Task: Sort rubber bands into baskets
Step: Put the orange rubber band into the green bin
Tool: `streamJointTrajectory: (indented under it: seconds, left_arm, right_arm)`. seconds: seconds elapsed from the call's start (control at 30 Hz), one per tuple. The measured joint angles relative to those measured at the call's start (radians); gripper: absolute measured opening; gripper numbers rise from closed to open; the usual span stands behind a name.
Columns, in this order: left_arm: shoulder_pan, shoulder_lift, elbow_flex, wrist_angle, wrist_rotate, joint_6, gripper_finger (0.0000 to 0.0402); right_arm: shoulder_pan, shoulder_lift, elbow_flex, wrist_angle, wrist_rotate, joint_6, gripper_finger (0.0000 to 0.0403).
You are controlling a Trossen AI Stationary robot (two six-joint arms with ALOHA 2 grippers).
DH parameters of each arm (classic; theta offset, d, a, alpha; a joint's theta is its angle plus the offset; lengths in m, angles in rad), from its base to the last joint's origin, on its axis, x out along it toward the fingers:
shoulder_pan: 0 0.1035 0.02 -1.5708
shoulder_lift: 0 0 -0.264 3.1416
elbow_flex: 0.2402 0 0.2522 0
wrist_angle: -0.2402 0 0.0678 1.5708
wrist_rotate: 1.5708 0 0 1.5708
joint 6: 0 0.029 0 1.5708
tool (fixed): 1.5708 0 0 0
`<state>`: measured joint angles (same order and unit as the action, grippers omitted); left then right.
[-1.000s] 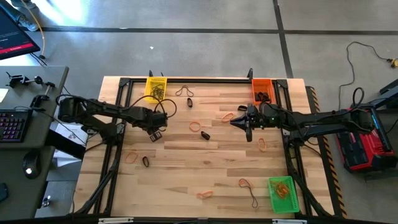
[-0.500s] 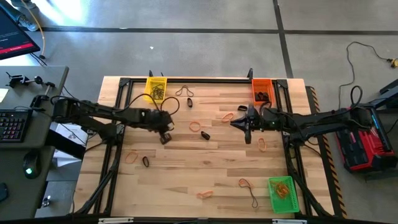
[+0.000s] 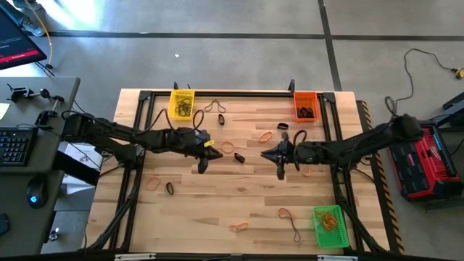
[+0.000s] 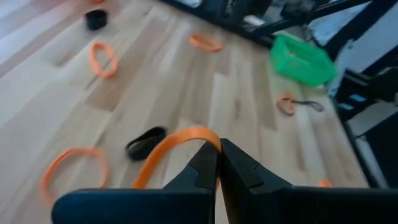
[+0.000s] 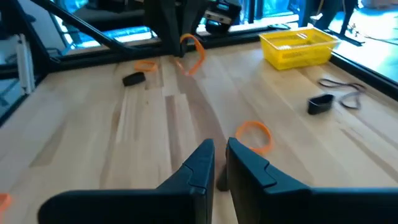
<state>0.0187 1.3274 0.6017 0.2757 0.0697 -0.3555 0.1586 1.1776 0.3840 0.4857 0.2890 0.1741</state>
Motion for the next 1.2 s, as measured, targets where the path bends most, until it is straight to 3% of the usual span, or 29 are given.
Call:
streamJointTrajectory:
  seconds: [0.2,0.4,0.63,0.93,1.2]
  left_arm:
    - [-0.038,0.04,-0.001,0.115,0.028,-0.01,0.0001]
    - [-0.065,0.054,-0.001,0.194,0.033,-0.028,0.0001]
    - [-0.086,0.054,-0.001,0.248,0.032,-0.036,0.0001]
    - [-0.104,0.055,-0.001,0.259,0.014,-0.036,0.0001]
    - [-0.106,0.055,-0.001,0.282,0.014,-0.032,0.0]
  right_arm:
    - [0.032,0.192,0.0,0.299,0.0,-0.032,0.0041]
    - [0.041,0.366,0.026,0.515,0.0,-0.06,0.01]
    - [0.038,0.516,0.19,0.523,0.0,-0.109,0.0151]
    - [0.013,0.608,0.355,0.502,-0.001,-0.182,0.0153]
    - [-0.003,0.611,0.42,0.405,-0.071,-0.217,0.0153]
